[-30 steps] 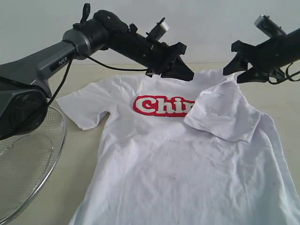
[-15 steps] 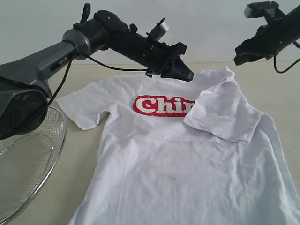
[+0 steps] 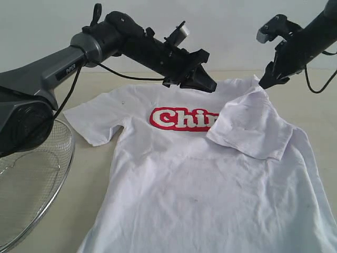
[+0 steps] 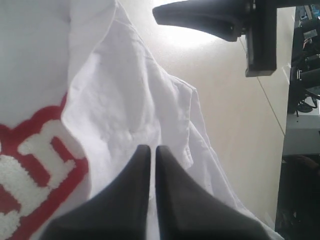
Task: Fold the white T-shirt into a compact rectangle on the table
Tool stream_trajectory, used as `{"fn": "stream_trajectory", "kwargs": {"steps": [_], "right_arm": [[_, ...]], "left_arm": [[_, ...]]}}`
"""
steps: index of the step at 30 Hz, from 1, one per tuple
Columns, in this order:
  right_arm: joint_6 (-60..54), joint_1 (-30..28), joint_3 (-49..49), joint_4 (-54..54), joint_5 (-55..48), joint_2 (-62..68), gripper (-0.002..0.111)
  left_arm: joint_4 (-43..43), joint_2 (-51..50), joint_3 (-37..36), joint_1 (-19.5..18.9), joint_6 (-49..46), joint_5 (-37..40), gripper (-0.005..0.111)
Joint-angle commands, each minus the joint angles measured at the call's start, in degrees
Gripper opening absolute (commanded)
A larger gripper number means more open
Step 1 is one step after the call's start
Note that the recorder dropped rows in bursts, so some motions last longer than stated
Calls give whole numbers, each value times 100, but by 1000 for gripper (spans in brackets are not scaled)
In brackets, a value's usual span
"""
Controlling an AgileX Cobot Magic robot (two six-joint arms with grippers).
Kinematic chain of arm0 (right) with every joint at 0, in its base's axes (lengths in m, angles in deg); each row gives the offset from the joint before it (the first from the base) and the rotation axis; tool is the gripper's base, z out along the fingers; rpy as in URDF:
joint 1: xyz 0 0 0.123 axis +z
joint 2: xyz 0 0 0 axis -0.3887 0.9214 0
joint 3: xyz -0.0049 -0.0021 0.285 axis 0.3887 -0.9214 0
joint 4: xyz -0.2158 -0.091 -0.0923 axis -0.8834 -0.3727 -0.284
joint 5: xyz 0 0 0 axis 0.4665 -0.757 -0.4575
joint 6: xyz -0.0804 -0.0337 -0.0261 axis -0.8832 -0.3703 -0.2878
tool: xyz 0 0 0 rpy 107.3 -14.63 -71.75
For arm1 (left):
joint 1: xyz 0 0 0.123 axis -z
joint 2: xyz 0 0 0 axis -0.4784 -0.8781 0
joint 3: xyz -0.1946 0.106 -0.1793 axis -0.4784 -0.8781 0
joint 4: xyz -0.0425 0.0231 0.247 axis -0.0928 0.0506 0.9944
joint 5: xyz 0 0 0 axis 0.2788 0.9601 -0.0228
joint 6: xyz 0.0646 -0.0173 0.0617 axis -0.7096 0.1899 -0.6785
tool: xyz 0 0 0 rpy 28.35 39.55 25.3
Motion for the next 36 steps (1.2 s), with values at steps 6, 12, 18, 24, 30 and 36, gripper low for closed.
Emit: {"fn": "stream_trajectory", "kwargs": {"steps": [6,12,18,24,30,36], "right_arm": [[-1410,358,38,-343,279,198,47],[-1540,358,38,-693,527,273,47],[-1693,358,38,-693,594,341,47],[-1710,374,38,-671,647,464,47],[-1710,380,38,-594,782,464,47],[-1693,475,38,-496,813,464,0]], "left_arm": [[25,89,39,25,44,44,5],[47,89,39,25,44,44,5],[47,89,39,25,44,44,5],[47,89,39,25,44,44,5],[47,89,39,25,44,44,5],[47,89,39,25,44,44,5]]}}
